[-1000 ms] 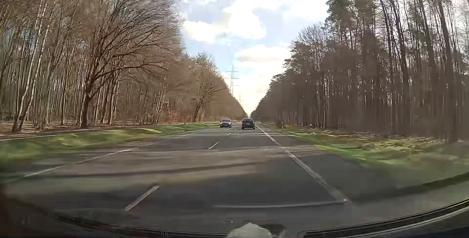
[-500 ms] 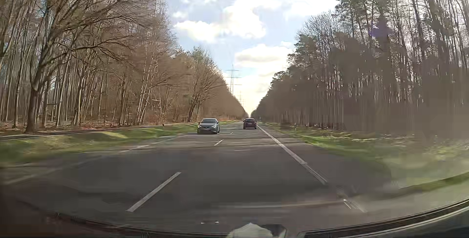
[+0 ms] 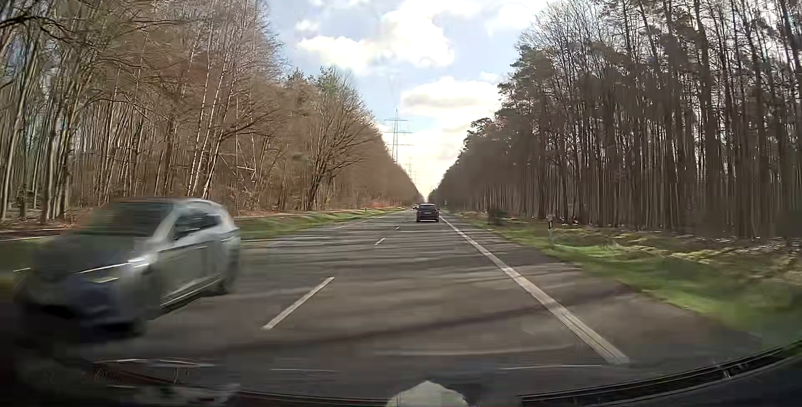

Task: Follow the waypoints while adhering to traffic rules and regulations

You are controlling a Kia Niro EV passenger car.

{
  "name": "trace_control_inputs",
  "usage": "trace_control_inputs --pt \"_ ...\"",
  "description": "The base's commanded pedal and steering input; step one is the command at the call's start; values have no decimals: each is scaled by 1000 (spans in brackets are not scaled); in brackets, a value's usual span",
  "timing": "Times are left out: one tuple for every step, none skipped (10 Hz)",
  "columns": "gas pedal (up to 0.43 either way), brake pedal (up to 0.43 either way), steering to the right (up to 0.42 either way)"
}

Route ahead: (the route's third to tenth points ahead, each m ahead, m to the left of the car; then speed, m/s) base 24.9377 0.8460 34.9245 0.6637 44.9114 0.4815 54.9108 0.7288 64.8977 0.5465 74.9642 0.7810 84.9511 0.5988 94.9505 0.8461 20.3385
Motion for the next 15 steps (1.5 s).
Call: trace_control_inputs --pt "197 0 1" --pt "197 0 1" --pt "197 0 1" --pt "197 0 1" --pt "197 0 1" --pt "197 0 1" --pt "197 0 1" --pt "197 0 1" --pt "197 0 1" --pt "197 0 1" --pt "197 0 1" --pt "197 0 1" --pt "197 0 1" --pt "197 0 1" --pt "197 0 1"
